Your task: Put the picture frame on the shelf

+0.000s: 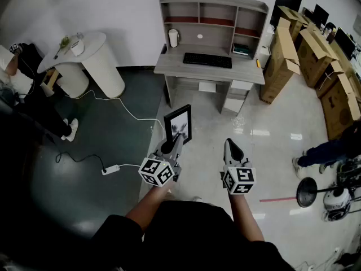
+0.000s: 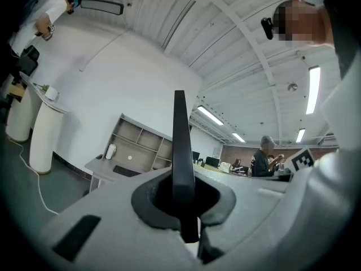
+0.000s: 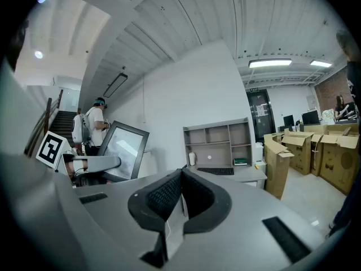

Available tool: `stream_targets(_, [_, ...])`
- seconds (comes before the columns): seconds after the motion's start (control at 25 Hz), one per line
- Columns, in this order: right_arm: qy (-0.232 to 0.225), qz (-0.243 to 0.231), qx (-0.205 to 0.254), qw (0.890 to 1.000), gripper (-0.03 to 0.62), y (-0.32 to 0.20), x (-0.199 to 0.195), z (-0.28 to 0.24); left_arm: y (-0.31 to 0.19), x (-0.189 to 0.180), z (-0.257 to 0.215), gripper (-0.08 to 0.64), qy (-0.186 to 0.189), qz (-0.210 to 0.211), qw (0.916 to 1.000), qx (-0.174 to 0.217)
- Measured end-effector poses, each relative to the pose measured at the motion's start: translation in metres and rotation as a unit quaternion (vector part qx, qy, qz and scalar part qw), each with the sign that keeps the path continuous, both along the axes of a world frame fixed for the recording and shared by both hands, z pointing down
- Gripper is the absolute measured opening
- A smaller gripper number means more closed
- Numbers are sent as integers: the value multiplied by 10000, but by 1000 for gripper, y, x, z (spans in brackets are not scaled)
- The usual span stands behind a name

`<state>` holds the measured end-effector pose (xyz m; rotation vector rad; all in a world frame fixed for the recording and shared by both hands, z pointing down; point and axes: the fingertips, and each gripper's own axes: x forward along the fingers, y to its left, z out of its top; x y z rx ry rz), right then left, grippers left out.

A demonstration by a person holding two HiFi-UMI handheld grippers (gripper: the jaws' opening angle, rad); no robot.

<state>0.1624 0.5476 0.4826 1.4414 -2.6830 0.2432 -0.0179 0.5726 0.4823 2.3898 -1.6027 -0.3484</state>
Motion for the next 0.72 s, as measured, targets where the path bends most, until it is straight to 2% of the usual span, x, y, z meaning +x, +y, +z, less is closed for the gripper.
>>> stream_targets(0.2, [-154,-45,116,9998,12,-1,18,-2,2,21,-1,25,-83,-4,9999,96])
stream_targets(0.36, [-423,14,66,9991,12,-8,28,1,5,24,7,25,-218,-140,9997,6])
stream_targets(0.56, [-150,103,75,9998,12,-21,39,12,-2,26,17,25,-559,-230,9981,-107])
stream_targets(0.72, [-75,183,-84,9998,14,-39,43,27,-18,26,19,25,-647,-218,9975,-161])
